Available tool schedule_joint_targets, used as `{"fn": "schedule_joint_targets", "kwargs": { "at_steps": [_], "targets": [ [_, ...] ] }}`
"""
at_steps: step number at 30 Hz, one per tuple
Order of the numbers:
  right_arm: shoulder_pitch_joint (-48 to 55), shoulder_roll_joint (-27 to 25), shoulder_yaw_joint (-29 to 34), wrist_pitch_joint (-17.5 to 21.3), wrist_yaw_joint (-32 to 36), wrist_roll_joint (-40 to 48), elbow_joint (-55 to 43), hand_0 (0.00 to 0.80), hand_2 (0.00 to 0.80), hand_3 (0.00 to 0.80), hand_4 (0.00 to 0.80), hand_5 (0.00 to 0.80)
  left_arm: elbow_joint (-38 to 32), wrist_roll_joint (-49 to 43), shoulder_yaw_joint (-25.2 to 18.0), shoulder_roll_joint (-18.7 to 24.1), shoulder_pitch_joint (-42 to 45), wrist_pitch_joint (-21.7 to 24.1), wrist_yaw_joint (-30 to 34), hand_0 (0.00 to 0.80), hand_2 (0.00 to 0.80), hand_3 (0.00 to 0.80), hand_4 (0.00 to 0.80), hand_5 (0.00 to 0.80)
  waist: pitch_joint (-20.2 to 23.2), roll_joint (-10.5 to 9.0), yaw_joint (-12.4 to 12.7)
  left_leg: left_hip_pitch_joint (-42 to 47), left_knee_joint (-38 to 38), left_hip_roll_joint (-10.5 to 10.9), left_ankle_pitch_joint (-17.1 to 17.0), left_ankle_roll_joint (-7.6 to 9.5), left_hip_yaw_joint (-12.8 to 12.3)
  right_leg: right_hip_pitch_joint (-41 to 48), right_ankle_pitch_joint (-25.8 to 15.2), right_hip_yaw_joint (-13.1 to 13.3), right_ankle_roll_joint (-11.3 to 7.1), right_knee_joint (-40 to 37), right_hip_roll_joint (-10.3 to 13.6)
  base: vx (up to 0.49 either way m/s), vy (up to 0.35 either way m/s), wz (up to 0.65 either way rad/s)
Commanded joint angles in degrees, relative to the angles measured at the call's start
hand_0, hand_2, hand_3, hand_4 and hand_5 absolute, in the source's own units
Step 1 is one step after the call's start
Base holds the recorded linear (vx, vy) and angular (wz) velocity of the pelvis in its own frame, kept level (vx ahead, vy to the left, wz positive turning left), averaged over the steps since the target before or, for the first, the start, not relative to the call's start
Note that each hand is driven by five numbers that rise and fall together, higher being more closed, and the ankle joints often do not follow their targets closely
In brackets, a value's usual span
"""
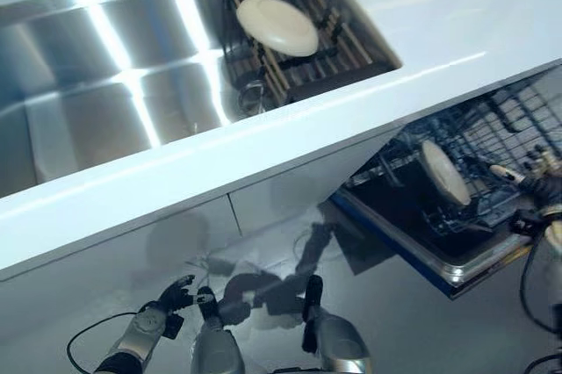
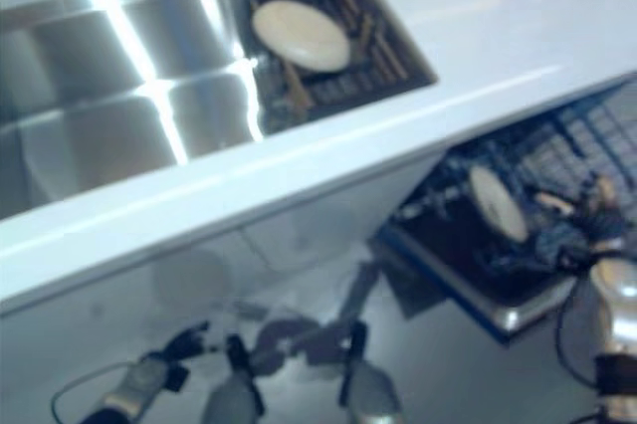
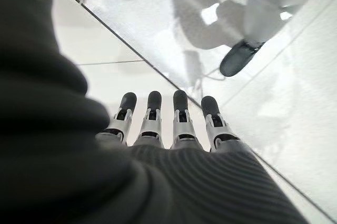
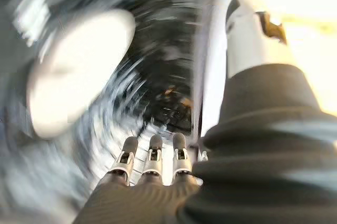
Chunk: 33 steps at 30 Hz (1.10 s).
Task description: Take plates into dishwasher
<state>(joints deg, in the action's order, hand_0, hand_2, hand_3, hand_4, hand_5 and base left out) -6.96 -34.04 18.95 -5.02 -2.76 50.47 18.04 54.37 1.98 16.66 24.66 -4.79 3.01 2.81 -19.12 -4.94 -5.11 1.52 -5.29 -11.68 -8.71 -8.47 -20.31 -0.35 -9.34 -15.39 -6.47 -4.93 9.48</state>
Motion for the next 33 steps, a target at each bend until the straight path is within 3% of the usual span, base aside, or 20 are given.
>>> {"fn": "schedule_joint_targets", "kwargs": {
  "at_steps": [1, 5, 6, 8, 9, 11, 13, 18, 23, 26, 28, 31, 33],
  "targets": [
    [-1.08, 2.71, 5.81, 1.49, 1.73, 21.04, -4.29, 0.000, 0.000, 0.000, 0.000, 0.000, 2.91, 1.74, 0.53, -2.09, -0.94, -0.16, -1.78, 0.000, 0.000, 0.000, 0.000, 0.000, 4.84, 0.51, -0.70, 1.16, 0.29, 2.65, 6.00, 3.03, -2.02, 1.44, 5.04, -0.41, -2.75, 2.68, 1.19, 0.120, 0.216, -0.02],
    [-1.50, 7.89, 7.69, 2.93, -4.37, 29.14, -5.60, 0.000, 0.000, 0.000, 0.000, 0.000, 4.52, 2.92, 1.57, -2.87, -0.40, -0.54, -2.60, 0.000, 0.000, 0.000, 0.000, 0.000, 7.10, 0.82, -0.83, 2.68, 0.29, 3.33, 7.23, 4.04, -2.25, 2.31, 4.34, -0.05, -4.00, 2.73, 2.35, 0.100, 0.199, -0.05],
    [-2.33, 9.63, 8.29, 5.20, -5.42, 34.21, -7.15, 0.000, 0.000, 0.000, 0.000, 0.000, 5.46, 3.13, 2.08, -3.20, -0.04, -0.25, -2.92, 0.000, 0.000, 0.000, 0.000, 0.000, 7.98, 1.05, -0.53, 2.85, 0.29, 3.69, 7.57, 4.47, -1.80, 2.51, 3.93, 0.02, -4.67, 2.95, 3.03, 0.078, 0.206, -0.06],
    [-2.78, 11.28, 8.23, 8.65, -4.65, 33.99, -9.84, 0.000, 0.000, 0.000, 0.000, 0.000, 6.02, 3.17, 2.19, -3.33, 0.19, -0.05, -2.98, 0.000, 0.000, 0.000, 0.000, 0.000, 8.47, 1.21, -0.31, 2.79, 0.29, 4.10, 7.83, 4.81, -1.13, 2.44, 3.74, 0.29, -5.12, 3.29, 3.44, 0.050, 0.212, -0.04],
    [-3.70, 13.00, 6.50, 11.53, -2.30, 28.46, -15.02, 0.000, 0.000, 0.000, 0.000, 0.000, 6.15, 2.70, 2.10, -3.90, 0.39, -0.25, -3.19, 0.000, 0.000, 0.000, 0.000, 0.000, 8.91, 1.34, 0.05, 2.58, 0.29, 4.99, 8.18, 5.46, -0.28, 2.03, 2.32, 0.60, -5.55, 4.03, 4.36, 0.017, 0.224, 0.01],
    [-4.15, 14.35, 4.00, 11.54, -0.81, 23.41, -20.90, 0.000, 0.000, 0.000, 0.000, 0.000, 6.18, 2.86, 1.38, -4.29, 0.64, -0.34, -3.27, 0.000, 0.000, 0.000, 0.000, 0.000, 9.33, 1.45, 0.39, 2.22, 0.29, 6.16, 8.49, 6.24, 0.51, 1.23, 0.26, 0.96, -5.93, 5.22, 5.62, 0.007, 0.246, 0.04],
    [-4.19, 14.20, 1.44, 13.55, 1.95, 11.59, -24.05, 0.000, 0.000, 0.000, 0.000, 0.000, 6.38, 2.45, 0.31, -4.72, 0.82, -0.43, -3.30, 0.000, 0.000, 0.000, 0.000, 0.000, 9.57, 1.38, 0.83, 1.85, 0.29, 7.43, 8.96, 7.11, 1.27, 0.42, -1.72, 1.28, -6.22, 6.92, 6.82, -0.022, 0.223, 0.05],
    [-5.70, 5.99, -3.27, 21.92, 0.95, -9.14, -25.67, 0.000, 0.000, 0.000, 0.000, 0.000, 9.43, 0.25, 0.20, -4.98, 1.34, 0.03, -3.33, 0.000, 0.000, 0.000, 0.000, 0.000, 10.26, 1.15, 2.05, 1.43, 0.29, 9.82, 9.60, 8.88, 3.05, -1.23, -6.05, 2.75, -6.66, 12.77, 9.31, 0.007, 0.203, 0.12],
    [-8.43, -3.43, -5.86, 25.43, -4.58, -19.42, -27.15, 0.000, 0.000, 0.000, 0.000, 0.000, 11.74, -2.26, 1.75, -4.48, 1.64, 0.15, -2.62, 0.000, 0.000, 0.000, 0.000, 0.000, 11.14, 1.35, 2.66, 1.67, 0.29, 11.06, 9.69, 10.18, 6.40, -2.62, -9.92, 5.91, -6.51, 18.91, 11.17, 0.072, 0.195, 0.30],
    [-10.88, -6.32, -6.29, 23.87, -5.91, -22.07, -26.99, 0.000, 0.000, 0.000, 0.000, 0.000, 12.71, -2.85, 1.59, -4.36, 1.53, -0.49, -2.21, 0.000, 0.000, 0.000, 0.000, 0.000, 11.49, 1.48, 3.18, 2.15, 0.29, 11.41, 9.99, 10.33, 8.52, -2.67, -10.38, 7.17, -6.56, 20.14, 11.37, 0.096, 0.107, 0.28],
    [-13.78, -9.26, -7.32, 21.21, -7.00, -26.04, -26.58, 0.000, 0.000, 0.000, 0.000, 0.000, 13.58, -3.38, 1.51, -3.86, 1.38, -1.28, -1.93, 0.000, 0.000, 0.000, 0.000, 0.000, 11.96, 1.23, 3.33, 2.40, 0.29, 11.79, 10.02, 10.10, 10.75, -3.35, -9.20, 8.57, -6.15, 19.01, 9.34, 0.144, 0.088, 0.61],
    [-18.04, -15.08, -9.04, 17.59, -8.16, -30.28, -25.29, 0.000, 0.000, 0.000, 0.000, 0.000, 13.77, -4.50, 0.61, -3.27, 1.14, -2.35, -1.55, 0.000, 0.000, 0.000, 0.000, 0.000, 12.46, 0.21, 3.70, 2.62, 0.29, 12.64, 10.55, 9.73, 12.08, -4.77, -7.85, 7.56, -5.84, 15.50, 7.30, 0.131, 0.027, 0.54],
    [-19.14, -17.46, -9.75, 17.21, -8.43, -32.32, -24.66, 0.000, 0.000, 0.000, 0.000, 0.000, 14.10, -4.67, 0.16, -3.20, 1.12, -2.28, -1.61, 0.000, 0.000, 0.000, 0.000, 0.000, 12.55, -0.18, 3.63, 2.79, 0.29, 12.98, 10.89, 9.68, 13.07, -5.24, -7.02, 7.76, -5.67, 13.40, 5.95, 0.130, -0.021, 0.45]
  ]
}}
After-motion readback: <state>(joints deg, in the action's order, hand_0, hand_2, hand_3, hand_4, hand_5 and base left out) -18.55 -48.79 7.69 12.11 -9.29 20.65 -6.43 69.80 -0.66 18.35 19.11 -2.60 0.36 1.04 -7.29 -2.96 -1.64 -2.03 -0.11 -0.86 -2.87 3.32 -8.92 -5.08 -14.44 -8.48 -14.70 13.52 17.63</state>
